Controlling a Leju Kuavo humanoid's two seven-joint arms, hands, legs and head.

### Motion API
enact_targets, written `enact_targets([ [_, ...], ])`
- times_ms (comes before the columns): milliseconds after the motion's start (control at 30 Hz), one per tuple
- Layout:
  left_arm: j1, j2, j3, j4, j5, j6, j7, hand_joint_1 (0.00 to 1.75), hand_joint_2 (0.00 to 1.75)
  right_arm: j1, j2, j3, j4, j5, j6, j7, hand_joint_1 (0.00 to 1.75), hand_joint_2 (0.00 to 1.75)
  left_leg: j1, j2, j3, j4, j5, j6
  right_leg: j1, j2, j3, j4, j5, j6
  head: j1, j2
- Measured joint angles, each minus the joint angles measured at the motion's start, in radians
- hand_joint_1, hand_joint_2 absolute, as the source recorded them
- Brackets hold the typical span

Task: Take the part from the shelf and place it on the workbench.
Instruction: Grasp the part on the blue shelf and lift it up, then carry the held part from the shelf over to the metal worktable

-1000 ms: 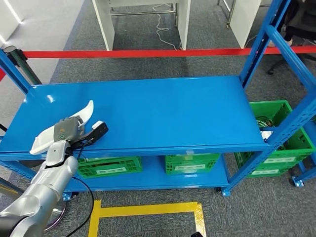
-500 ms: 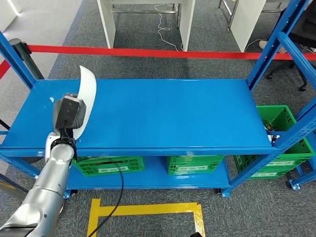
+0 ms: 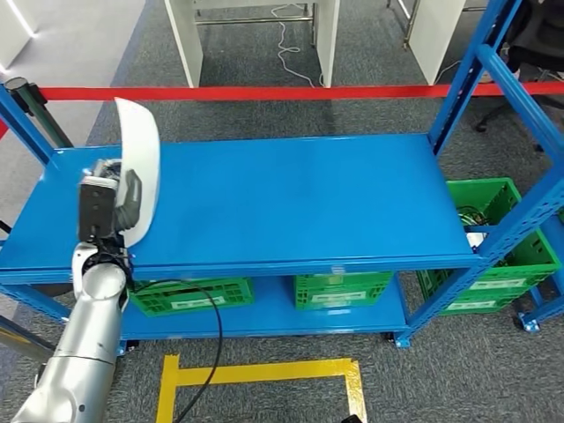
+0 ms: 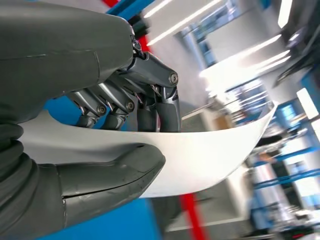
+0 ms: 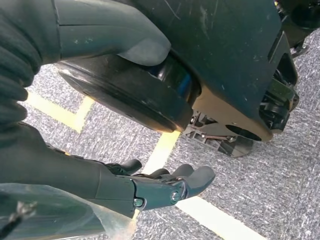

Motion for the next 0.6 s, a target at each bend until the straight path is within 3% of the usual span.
enact_targets([
  [67, 0.015, 0.001, -0.009, -0.048, 0.026, 0.014, -0.007, 1.75, 1.75, 0.0, 0.0, 0.0, 0.0, 0.0, -0.001, 0.0, 0.0, 1.75, 0.001, 0.0, -0.058, 0.133, -0.055, -0.006, 0.0, -0.001, 0.001, 0.0, -0.001, -0.004, -0.001, 0.0],
  [100, 0.025, 0.001, -0.012, -0.07, 0.039, 0.022, -0.011, 1.75, 1.75, 0.0, 0.0, 0.0, 0.0, 0.0, -0.001, 0.0, 0.0, 1.75, 0.002, 0.0, -0.075, 0.17, -0.061, -0.006, 0.0, -0.001, 0.002, 0.0, -0.002, -0.004, -0.001, 0.0],
  [133, 0.035, 0.002, -0.014, -0.093, 0.053, 0.032, -0.017, 1.75, 1.75, 0.0, 0.0, 0.0, 0.0, 0.001, -0.001, 0.0, 0.0, 1.75, 0.003, 0.0, -0.076, 0.172, -0.049, -0.005, 0.0, 0.001, 0.004, 0.0, -0.003, -0.005, -0.001, 0.0],
  [200, 0.053, 0.002, -0.017, -0.144, 0.086, 0.059, -0.038, 1.75, 1.75, 0.001, 0.002, 0.0, 0.0, 0.001, -0.003, 0.0, 0.0, 1.75, 0.003, 0.0, -0.028, 0.063, 0.024, 0.0, 0.0, 0.004, 0.011, 0.001, -0.008, -0.003, -0.001, 0.0],
  [267, 0.066, 0.001, -0.017, -0.195, 0.105, 0.103, -0.068, 1.75, 1.75, 0.002, 0.004, 0.0, 0.0, 0.0, -0.007, 0.001, 0.0, 1.75, 0.0, -0.001, 0.029, -0.06, 0.073, 0.009, 0.003, 0.006, 0.015, 0.002, -0.014, 0.003, 0.0, 0.0],
  [300, 0.073, -0.001, -0.018, -0.218, 0.104, 0.132, -0.083, 1.75, 1.75, 0.001, 0.006, 0.0, 0.0, -0.001, -0.01, 0.003, 0.0, 1.75, -0.002, -0.001, 0.041, -0.09, 0.076, 0.013, 0.004, 0.006, 0.012, 0.002, -0.015, 0.007, 0.0, 0.0],
  [433, 0.11, -0.008, -0.017, -0.308, 0.075, 0.267, -0.129, 1.75, 1.75, -0.003, 0.019, -0.001, 0.0, -0.004, -0.038, 0.025, 0.0, 1.75, 0.002, -0.001, 0.047, -0.114, 0.068, 0.03, 0.006, 0.005, 0.001, 0.009, -0.027, 0.025, 0.001, 0.0],
  [500, 0.119, -0.014, -0.017, -0.337, 0.055, 0.307, -0.151, 1.75, 1.75, -0.008, 0.023, -0.001, 0.0, -0.004, -0.045, 0.031, 0.0, 1.75, 0.005, 0.0, 0.049, -0.12, 0.074, 0.039, 0.006, 0.004, -0.032, 0.086, -0.079, 0.032, 0.004, 0.0],
  [567, 0.129, -0.021, -0.015, -0.356, 0.031, 0.33, -0.176, 1.75, 1.75, -0.016, 0.024, -0.001, 0.0, -0.003, -0.047, 0.033, 0.0, 1.75, 0.003, 0.001, 0.046, -0.12, 0.076, 0.043, 0.006, 0.004, -0.086, 0.22, -0.141, 0.036, 0.006, 0.0],
  [600, 0.134, -0.023, -0.014, -0.361, 0.022, 0.335, -0.184, 1.75, 1.75, -0.02, 0.024, -0.001, 0.0, -0.003, -0.047, 0.034, 0.0, 1.75, 0.002, 0.002, 0.045, -0.119, 0.077, 0.044, 0.007, 0.004, -0.106, 0.269, -0.159, 0.037, 0.006, 0.0],
])
